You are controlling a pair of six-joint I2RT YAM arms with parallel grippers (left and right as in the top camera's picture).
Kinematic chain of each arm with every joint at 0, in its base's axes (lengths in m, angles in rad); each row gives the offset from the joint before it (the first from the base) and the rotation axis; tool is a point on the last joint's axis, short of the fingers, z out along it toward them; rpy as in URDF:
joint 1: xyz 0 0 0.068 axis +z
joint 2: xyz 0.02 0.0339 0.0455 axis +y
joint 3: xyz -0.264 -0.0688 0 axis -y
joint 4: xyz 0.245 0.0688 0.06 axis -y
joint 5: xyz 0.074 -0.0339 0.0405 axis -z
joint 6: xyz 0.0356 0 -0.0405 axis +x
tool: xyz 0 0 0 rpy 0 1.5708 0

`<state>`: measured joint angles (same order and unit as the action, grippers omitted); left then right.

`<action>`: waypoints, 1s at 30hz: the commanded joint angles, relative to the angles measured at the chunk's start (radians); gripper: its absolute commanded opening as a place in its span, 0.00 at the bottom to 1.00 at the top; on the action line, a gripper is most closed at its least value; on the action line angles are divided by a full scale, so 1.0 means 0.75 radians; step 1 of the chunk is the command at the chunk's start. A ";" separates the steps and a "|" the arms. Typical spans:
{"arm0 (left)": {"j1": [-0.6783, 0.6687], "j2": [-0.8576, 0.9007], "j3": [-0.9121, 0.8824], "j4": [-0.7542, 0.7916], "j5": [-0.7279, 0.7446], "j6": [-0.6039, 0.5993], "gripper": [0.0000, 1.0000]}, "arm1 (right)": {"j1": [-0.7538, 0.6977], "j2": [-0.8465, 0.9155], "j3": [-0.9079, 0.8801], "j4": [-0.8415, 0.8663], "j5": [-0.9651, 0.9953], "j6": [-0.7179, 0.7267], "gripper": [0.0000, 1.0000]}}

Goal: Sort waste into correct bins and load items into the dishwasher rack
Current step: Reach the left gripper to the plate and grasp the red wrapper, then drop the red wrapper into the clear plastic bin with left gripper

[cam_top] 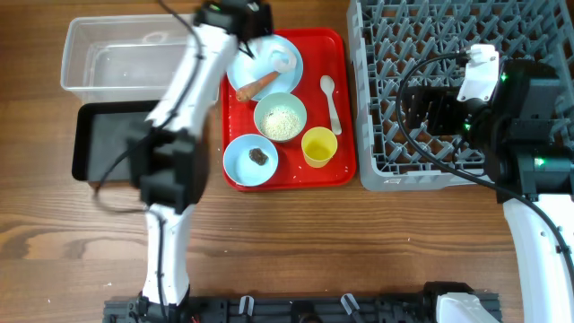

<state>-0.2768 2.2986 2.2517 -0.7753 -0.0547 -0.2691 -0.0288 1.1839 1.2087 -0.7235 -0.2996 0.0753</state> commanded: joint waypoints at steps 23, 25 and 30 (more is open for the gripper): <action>0.178 -0.076 -0.036 -0.052 0.375 0.373 0.98 | 0.005 0.075 0.026 0.000 -0.021 0.015 1.00; 0.080 -0.034 -0.035 -0.047 0.330 0.471 0.98 | 0.005 0.076 0.026 -0.013 -0.021 0.014 1.00; -0.078 0.156 -0.035 0.020 0.255 0.488 0.98 | 0.005 0.076 0.026 -0.066 -0.022 0.015 1.00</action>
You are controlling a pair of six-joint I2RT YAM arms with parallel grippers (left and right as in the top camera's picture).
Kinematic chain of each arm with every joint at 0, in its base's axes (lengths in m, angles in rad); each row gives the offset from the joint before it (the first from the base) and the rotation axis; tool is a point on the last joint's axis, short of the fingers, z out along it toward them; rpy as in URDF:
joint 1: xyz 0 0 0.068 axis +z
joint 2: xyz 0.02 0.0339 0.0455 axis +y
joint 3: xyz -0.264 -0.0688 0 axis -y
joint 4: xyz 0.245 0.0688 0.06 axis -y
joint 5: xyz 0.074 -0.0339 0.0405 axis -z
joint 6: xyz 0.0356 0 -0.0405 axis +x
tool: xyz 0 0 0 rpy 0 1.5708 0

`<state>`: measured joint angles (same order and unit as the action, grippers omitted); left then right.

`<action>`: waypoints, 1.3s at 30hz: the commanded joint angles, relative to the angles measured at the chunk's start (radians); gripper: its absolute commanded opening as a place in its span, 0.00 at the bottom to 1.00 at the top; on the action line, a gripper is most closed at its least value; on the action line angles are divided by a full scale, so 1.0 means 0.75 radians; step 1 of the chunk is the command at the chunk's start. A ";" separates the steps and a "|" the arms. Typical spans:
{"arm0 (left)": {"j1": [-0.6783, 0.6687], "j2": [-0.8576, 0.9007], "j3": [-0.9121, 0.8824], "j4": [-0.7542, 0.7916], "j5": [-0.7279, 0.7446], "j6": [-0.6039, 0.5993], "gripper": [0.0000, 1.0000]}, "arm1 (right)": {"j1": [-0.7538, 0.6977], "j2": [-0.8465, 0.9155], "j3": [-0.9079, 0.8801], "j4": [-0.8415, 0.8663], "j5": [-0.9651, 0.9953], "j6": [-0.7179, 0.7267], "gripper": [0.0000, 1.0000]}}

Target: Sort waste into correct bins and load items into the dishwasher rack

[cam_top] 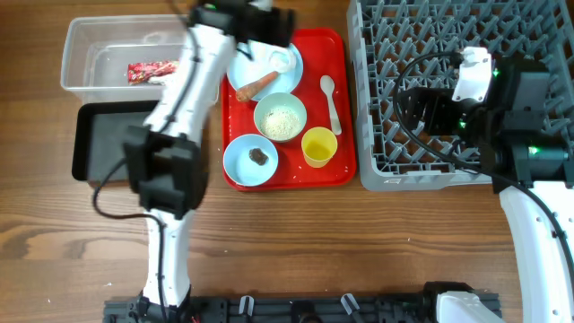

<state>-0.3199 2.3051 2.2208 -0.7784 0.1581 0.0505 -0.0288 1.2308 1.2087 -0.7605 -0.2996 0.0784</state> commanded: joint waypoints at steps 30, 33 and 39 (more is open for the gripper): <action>0.047 0.061 0.026 0.087 -0.116 -0.266 0.04 | 0.005 0.014 0.026 -0.047 -0.022 0.074 1.00; 0.182 -0.151 0.026 -0.008 -0.146 -0.298 0.04 | 0.005 0.014 0.026 -0.038 -0.022 0.075 1.00; 0.485 -0.147 0.010 -0.267 -0.211 -0.297 0.04 | 0.005 0.014 0.026 -0.013 -0.022 0.075 1.00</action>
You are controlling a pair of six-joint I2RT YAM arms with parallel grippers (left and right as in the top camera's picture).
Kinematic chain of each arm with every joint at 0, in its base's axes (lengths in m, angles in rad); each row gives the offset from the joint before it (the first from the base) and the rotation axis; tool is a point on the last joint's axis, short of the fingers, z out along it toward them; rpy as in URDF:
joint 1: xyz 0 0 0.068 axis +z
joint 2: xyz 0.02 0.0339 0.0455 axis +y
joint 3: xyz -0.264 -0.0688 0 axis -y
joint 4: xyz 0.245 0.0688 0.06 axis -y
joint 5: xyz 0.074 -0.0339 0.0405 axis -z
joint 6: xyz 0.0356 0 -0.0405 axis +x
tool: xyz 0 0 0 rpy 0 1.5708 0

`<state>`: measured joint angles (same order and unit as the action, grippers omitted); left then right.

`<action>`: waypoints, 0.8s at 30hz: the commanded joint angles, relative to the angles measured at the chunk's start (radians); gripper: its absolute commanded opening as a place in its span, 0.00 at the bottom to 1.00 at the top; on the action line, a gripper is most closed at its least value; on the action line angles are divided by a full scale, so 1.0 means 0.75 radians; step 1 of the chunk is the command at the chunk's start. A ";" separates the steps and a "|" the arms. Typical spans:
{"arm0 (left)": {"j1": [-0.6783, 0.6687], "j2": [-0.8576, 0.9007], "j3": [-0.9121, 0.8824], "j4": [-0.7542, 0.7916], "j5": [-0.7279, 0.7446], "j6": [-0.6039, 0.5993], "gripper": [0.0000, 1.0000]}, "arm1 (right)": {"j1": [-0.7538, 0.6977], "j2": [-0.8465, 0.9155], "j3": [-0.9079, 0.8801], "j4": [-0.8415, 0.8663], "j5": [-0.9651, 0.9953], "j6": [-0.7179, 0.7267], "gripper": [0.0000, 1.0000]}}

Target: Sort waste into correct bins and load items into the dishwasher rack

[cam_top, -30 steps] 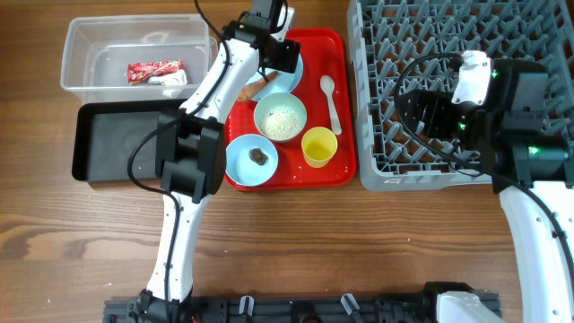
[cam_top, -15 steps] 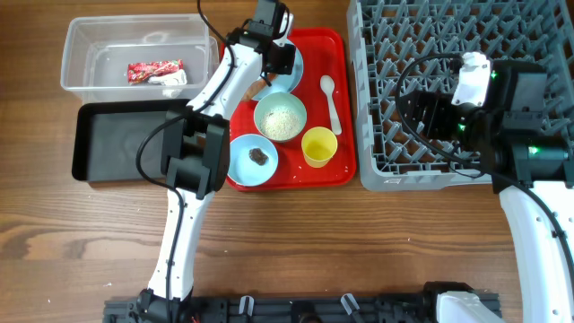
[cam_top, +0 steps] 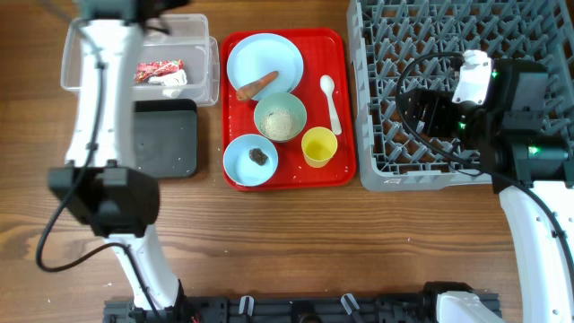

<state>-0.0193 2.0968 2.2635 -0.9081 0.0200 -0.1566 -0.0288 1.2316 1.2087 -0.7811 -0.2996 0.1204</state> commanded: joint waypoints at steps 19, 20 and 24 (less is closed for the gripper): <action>-0.287 0.227 -0.051 -0.136 0.081 0.725 0.99 | 0.005 0.013 0.026 0.005 -0.022 0.053 0.99; -0.313 0.237 -0.051 -0.137 0.077 0.724 0.99 | 0.005 0.013 0.026 -0.002 -0.022 0.053 1.00; -0.319 0.262 -0.051 -0.141 0.051 0.712 0.91 | 0.005 0.013 0.026 -0.021 -0.021 0.053 1.00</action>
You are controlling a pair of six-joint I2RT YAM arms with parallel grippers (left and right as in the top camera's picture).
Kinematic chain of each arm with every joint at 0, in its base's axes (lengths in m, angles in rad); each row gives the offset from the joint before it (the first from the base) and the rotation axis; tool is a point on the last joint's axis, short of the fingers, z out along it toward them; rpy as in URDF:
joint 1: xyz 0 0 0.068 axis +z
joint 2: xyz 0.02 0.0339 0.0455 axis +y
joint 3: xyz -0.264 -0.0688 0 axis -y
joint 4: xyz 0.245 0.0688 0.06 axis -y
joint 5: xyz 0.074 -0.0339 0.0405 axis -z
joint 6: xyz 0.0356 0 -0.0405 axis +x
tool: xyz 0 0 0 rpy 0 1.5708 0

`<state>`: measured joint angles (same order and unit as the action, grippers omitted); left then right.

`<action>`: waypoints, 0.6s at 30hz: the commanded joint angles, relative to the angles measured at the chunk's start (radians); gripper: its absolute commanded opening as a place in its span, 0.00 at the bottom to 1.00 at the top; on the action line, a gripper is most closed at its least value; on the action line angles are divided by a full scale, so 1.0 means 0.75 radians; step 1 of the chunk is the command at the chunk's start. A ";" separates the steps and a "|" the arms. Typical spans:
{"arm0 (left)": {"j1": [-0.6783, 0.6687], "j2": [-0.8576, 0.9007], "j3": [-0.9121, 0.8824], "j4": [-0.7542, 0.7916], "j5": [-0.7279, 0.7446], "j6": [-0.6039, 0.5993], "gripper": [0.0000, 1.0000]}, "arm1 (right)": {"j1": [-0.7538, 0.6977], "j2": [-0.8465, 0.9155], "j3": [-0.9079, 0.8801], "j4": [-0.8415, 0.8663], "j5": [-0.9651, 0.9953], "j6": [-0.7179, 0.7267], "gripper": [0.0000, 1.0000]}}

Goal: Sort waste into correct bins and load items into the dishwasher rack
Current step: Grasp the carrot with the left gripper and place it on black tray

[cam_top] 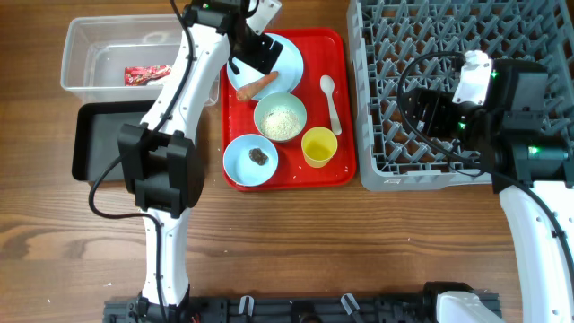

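My left gripper (257,54) hangs over the light-blue plate (289,56) at the back of the red tray (343,54); its jaws look open and empty. An orange food piece (258,84) lies on the plate just in front of it. A red wrapper (146,74) lies in the clear bin (90,36). The tray also holds a bowl of rice (281,117), a blue bowl with a brown scrap (251,157), a yellow cup (317,145) and a white spoon (332,100). My right gripper (420,112) hovers over the grey dishwasher rack (395,36); its jaws are too dark to read.
A black tray (99,139) sits in front of the clear bin, left of the red tray. My left arm crosses the bin's right end and hides part of it. The rack fills the right back of the wooden table (296,242).
My left gripper was over the clear bin at the far left; it is now back over the blue plate on the red tray. The white scrap in the bin is now hidden. The right arm has not moved.
At first my left gripper was at the blue plate, which held a white scrap and the orange piece. Then a red wrapper lay in the bin. Later the gripper was over the bin, the white scrap beside the wrapper. Now it is over the plate again.
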<state>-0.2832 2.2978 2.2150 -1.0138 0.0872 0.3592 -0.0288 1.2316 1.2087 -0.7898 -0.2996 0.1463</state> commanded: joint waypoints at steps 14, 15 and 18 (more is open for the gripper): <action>0.022 0.198 0.013 -0.066 0.088 0.140 0.85 | 0.005 0.013 0.026 -0.016 -0.022 0.019 1.00; 0.022 0.205 0.013 -0.066 0.087 0.140 0.84 | 0.005 0.013 0.026 -0.016 -0.022 0.019 1.00; 0.022 0.239 0.013 -0.071 0.087 0.140 0.78 | 0.005 0.013 0.026 -0.016 -0.022 0.019 1.00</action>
<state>-0.2672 2.4504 2.2150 -1.0630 0.1329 0.4442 -0.0288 1.2316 1.2087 -0.8009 -0.2996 0.1463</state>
